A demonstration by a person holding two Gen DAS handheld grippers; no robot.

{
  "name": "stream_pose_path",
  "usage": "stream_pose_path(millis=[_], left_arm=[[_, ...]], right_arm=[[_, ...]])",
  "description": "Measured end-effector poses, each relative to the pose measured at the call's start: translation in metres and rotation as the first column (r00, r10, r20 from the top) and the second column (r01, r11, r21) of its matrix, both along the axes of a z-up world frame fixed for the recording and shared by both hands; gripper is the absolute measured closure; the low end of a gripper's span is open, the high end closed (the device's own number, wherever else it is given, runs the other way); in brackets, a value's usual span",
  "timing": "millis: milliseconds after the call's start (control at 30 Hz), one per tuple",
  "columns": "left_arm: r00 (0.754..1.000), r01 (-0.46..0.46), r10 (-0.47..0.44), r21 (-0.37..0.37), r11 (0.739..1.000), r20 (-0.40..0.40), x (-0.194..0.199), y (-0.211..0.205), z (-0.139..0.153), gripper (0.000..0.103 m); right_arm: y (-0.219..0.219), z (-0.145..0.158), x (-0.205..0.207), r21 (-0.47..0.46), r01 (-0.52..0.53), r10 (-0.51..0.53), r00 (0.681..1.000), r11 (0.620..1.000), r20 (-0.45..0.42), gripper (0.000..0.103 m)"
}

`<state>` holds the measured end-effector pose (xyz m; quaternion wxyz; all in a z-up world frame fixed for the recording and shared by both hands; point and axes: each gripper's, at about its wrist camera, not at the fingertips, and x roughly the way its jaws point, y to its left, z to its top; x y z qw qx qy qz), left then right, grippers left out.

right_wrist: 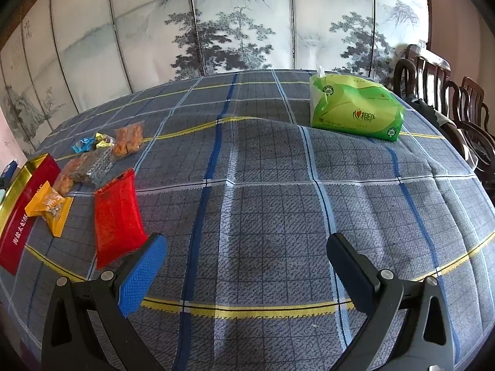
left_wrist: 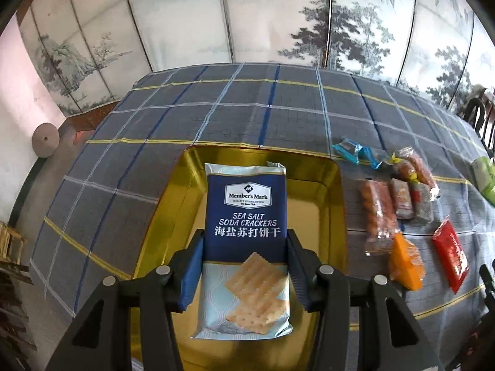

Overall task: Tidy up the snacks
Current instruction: 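Carry the crackers pack over the gold tin and release it inside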

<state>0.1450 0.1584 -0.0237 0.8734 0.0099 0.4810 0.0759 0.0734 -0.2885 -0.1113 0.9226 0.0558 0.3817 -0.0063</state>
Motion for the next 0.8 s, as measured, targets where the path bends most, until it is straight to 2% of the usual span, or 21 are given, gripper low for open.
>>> stream_pose_path(millis=[233,800], left_arm=[[0.998,0.022,-0.022,0.0,1.0,-0.062,0.025,0.014,-0.017,0.052],[0.988,0.044,-0.036,0.047,0.998,-0.148,0.06,0.028,-0.043,0.052]], right_arm=[[0.001,0.001,0.003,-0.02,0.009,-0.009,1.0,1.0,-0.027,0.0],[0.008,0.0,0.013,-0.06,0.017,-0.021,0.998,0.998,-0.066,0.0]])
